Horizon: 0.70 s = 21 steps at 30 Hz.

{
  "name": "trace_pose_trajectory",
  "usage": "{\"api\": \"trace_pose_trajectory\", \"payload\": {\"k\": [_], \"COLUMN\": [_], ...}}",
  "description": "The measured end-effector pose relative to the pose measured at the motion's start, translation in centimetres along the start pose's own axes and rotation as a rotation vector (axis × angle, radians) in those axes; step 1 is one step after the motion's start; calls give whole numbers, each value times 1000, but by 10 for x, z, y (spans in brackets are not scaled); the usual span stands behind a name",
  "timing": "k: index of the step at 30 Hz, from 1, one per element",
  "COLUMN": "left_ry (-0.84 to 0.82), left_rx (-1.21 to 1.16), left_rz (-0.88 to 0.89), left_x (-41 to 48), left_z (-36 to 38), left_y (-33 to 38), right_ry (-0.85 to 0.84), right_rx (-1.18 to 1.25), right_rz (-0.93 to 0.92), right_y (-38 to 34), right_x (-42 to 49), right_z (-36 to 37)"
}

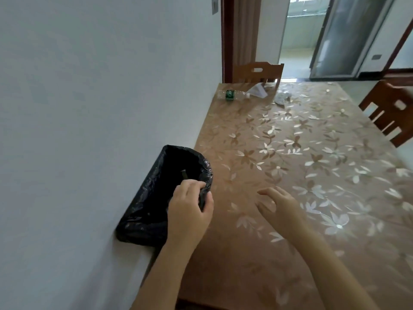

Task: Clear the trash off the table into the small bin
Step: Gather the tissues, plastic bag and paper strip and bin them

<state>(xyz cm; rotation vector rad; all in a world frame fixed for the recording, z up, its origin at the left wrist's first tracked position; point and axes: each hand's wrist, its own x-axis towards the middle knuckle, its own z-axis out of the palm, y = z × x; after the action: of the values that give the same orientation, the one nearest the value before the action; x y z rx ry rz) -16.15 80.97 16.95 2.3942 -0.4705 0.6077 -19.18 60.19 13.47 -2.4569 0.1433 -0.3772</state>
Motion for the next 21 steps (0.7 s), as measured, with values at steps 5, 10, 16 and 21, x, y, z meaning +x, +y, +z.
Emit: {"api": "trace_pose_trajectory", "payload": {"k": [5,10,16,21], "left_ry": [-161,-317,-447,-522], "left_rx": [24,17,-51,-125], "left_rz": [164,232,397,555], "left_x": [-32,-55,-84,-116], "left_z": [40,79,134,181], "left_y": [62,124,219,308], "right_ry": [66,107,208,336], "right_rx": [-138,-226,-270,-306], "right_rz": [53,180,390,556], "right_y": [27,69,140,196], "right_x": [-40,-92,-168,-239], "right_z": [-35,-81,-150,-211]}}
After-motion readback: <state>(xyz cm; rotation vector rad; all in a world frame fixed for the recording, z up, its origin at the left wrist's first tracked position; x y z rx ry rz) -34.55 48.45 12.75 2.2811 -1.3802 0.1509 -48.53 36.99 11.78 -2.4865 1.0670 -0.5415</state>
